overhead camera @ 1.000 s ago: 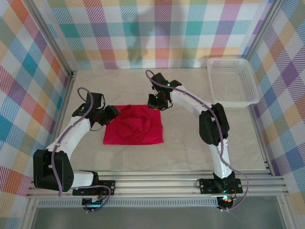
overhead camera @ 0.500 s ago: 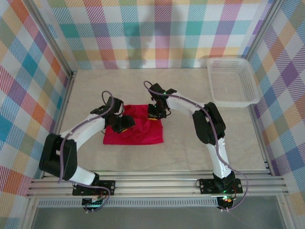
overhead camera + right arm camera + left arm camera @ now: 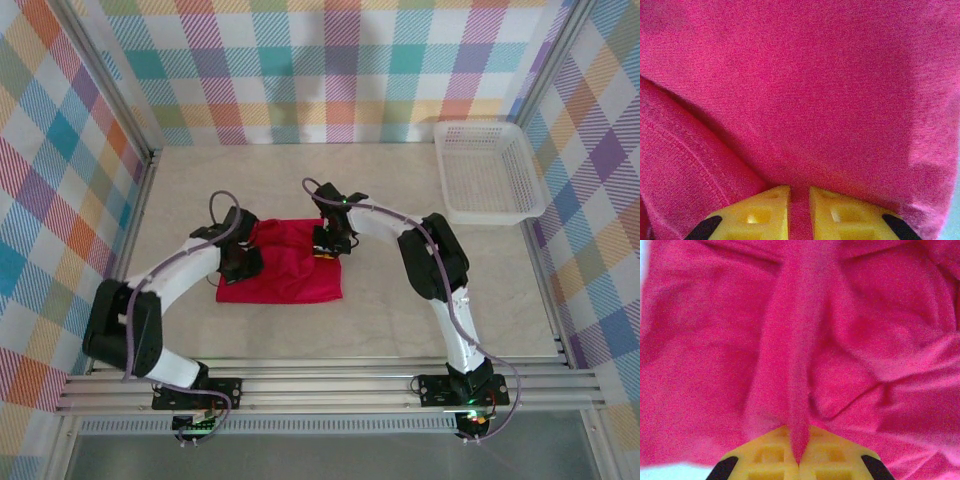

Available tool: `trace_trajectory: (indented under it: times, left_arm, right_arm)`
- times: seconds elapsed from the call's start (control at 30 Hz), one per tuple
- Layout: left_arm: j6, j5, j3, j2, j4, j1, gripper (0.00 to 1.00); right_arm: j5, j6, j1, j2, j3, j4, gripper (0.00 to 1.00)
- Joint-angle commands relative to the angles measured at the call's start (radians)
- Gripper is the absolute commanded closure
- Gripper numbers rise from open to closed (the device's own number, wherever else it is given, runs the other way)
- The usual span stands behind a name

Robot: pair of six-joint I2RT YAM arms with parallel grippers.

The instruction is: Fold the inside-out t-shirt

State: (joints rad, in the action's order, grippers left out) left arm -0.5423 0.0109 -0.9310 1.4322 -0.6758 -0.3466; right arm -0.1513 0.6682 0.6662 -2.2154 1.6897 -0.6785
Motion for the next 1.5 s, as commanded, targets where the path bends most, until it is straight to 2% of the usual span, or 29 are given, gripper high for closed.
trace_trajectory:
  times: [0.0, 0.13, 0.27, 0.3, 0.37, 0.47, 0.5, 0.53, 0.6, 0.7, 0.73, 0.77, 0.83, 1.0, 1.27, 1.33, 1.4, 1.47]
  left_arm:
    - [0.035, 0.144, 0.03, -0.077, -0.165, 0.007, 1.0]
    - [0.039, 0.168, 0.006, -0.073, -0.184, 0.057, 0.89]
    - [0.073, 0.248, -0.115, 0.036, -0.202, 0.117, 0.89]
    - [0.083, 0.251, -0.147, 0.066, -0.207, 0.132, 0.85]
    - [0.11, 0.265, -0.218, 0.125, -0.218, 0.152, 0.63]
    - [0.138, 0.346, -0.34, 0.174, -0.294, 0.155, 0.47]
    - [0.146, 0.361, -0.375, 0.172, -0.322, 0.153, 0.44]
    - [0.165, 0.338, -0.413, 0.158, -0.338, 0.145, 0.43]
    - [0.201, 0.209, -0.446, 0.103, -0.308, 0.107, 0.38]
    - [0.18, -0.167, -0.418, 0.04, -0.17, 0.056, 0.26]
    - [0.171, -0.248, -0.406, 0.04, -0.131, 0.039, 0.25]
    - [0.17, -0.294, -0.401, 0.048, -0.103, 0.008, 0.22]
    - [0.202, -0.291, -0.412, 0.087, -0.098, -0.053, 0.19]
    - [0.265, -0.208, -0.453, 0.217, -0.127, -0.131, 0.28]
    - [0.283, -0.021, -0.554, 0.399, -0.213, -0.198, 0.31]
    - [0.283, 0.007, -0.573, 0.44, -0.234, -0.203, 0.47]
    - [0.277, 0.06, -0.601, 0.465, -0.285, -0.203, 0.71]
    - [0.275, 0.108, -0.607, 0.45, -0.314, -0.203, 0.86]
  right_arm:
    - [0.025, -0.02, -0.004, -0.048, 0.026, -0.047, 0.81]
    - [0.015, -0.045, -0.004, -0.054, 0.051, -0.072, 0.8]
    - [0.001, -0.062, -0.002, -0.052, 0.063, -0.086, 0.79]
    - [-0.003, -0.064, -0.001, -0.05, 0.066, -0.087, 0.79]
    - [-0.013, -0.07, 0.002, -0.042, 0.074, -0.09, 0.77]
    - [-0.022, -0.076, 0.008, -0.018, 0.082, -0.096, 0.75]
    - [-0.028, -0.077, 0.009, -0.005, 0.083, -0.1, 0.74]
    - [-0.03, -0.076, 0.009, 0.013, 0.081, -0.105, 0.73]
    - [-0.022, -0.076, 0.008, 0.054, 0.061, -0.1, 0.69]
    - [0.014, -0.07, -0.002, 0.11, 0.039, -0.115, 0.67]
    - [0.017, -0.069, -0.007, 0.122, 0.033, -0.12, 0.67]
    - [0.023, -0.068, -0.013, 0.136, 0.021, -0.121, 0.67]
    - [0.036, -0.064, -0.027, 0.162, -0.004, -0.123, 0.67]
    - [0.044, -0.06, -0.073, 0.218, -0.072, -0.112, 0.67]
    - [0.035, -0.054, -0.083, 0.253, -0.096, -0.1, 0.65]
    - [0.008, -0.042, -0.081, 0.251, -0.097, -0.078, 0.65]
    - [-0.02, -0.025, -0.069, 0.231, -0.085, -0.052, 0.66]
    - [-0.04, -0.014, -0.051, 0.19, -0.05, -0.04, 0.66]
